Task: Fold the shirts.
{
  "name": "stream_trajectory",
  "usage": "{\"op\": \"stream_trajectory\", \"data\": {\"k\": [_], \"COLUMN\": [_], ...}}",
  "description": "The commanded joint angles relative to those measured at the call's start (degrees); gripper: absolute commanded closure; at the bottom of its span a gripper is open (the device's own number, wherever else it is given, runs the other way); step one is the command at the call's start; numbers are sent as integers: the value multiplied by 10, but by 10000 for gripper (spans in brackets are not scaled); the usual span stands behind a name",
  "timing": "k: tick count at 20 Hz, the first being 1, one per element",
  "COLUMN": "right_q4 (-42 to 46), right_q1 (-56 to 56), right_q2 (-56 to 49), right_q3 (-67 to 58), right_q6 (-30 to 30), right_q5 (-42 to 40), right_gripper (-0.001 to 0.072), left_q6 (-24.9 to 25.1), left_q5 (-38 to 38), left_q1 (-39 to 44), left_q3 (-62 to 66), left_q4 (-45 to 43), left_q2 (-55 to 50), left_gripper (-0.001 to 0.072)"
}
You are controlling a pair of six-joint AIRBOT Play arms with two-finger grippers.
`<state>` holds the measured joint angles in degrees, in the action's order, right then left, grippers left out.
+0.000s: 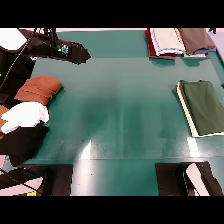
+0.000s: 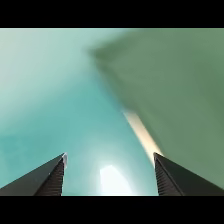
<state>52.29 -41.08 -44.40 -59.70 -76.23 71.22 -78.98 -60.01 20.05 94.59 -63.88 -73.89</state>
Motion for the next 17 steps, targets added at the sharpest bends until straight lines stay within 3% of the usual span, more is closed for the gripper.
{"op": "stream_trajectory", "data": {"k": [1, 4, 6, 7, 8, 9, 17], "right_q4": [-52, -51, -40, -41, -41, -41, -43], "right_q1": [158, 311, 391, 425, 452, 474, 513], "right_q2": [-1, -41, -70, -85, -97, -110, -134], "right_q3": [-26, -36, -36, -36, -36, -36, -34], "right_q6": [0, 0, 0, 1, 9, 16, 16], "right_q5": [-45, -73, -89, -99, -106, -116, -141], "right_gripper": [93, 130, 307, 444, 652, 694, 694], "left_q6": [-1, -1, -1, -1, -1, -1, -1], "left_q5": [-3, 2, 17, 26, 36, 46, 86], "left_q1": [0, 0, 0, 0, 0, 0, 0], "left_q3": [0, 0, 0, 0, 0, 0, 0], "left_q4": [0, 0, 0, 0, 0, 0, 0], "left_q2": [0, 0, 0, 0, 0, 0, 0], "left_gripper": [682, 682, 682, 682, 682, 682, 682]}}
